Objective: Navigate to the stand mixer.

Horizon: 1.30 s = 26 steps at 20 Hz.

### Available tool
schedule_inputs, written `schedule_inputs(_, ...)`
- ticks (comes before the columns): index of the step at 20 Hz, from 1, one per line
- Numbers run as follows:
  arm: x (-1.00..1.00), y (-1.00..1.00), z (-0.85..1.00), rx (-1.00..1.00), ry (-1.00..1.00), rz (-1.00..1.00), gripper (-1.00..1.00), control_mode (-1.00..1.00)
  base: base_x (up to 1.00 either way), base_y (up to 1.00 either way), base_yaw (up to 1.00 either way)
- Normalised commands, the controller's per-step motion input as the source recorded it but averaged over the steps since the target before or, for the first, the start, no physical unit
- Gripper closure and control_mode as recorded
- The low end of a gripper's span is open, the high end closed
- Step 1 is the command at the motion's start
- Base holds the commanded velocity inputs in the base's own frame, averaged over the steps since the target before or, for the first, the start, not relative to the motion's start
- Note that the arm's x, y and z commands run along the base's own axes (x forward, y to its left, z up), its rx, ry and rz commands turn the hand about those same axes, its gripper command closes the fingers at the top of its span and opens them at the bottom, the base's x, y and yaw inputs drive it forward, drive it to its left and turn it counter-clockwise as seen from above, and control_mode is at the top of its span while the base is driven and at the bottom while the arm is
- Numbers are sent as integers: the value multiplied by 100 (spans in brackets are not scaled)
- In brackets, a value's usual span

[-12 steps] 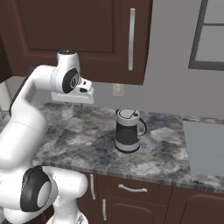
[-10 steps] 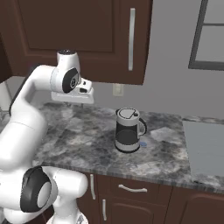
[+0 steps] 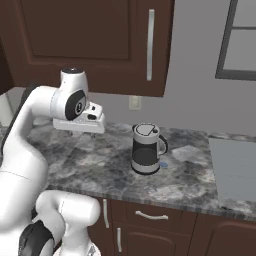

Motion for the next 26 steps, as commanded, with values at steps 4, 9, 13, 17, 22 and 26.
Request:
schedule_inputs(4,-49,0,-35,0,0,0,-100,-100,0,0,0)
schedule_inputs(9,-40,0,-42,0,0,0,-100,-100,0,0,0)
schedule_inputs(13,-10,0,-11,0,0,-1,-100,100,-29,-3,-3)
schedule_inputs(17,0,0,0,0,0,0,-100,100,-44,-34,-12)
schedule_inputs(22,0,0,0,0,0,0,-100,100,-22,-46,-27)
schedule_inputs(26,0,0,0,0,0,0,-100,100,0,-59,-32)
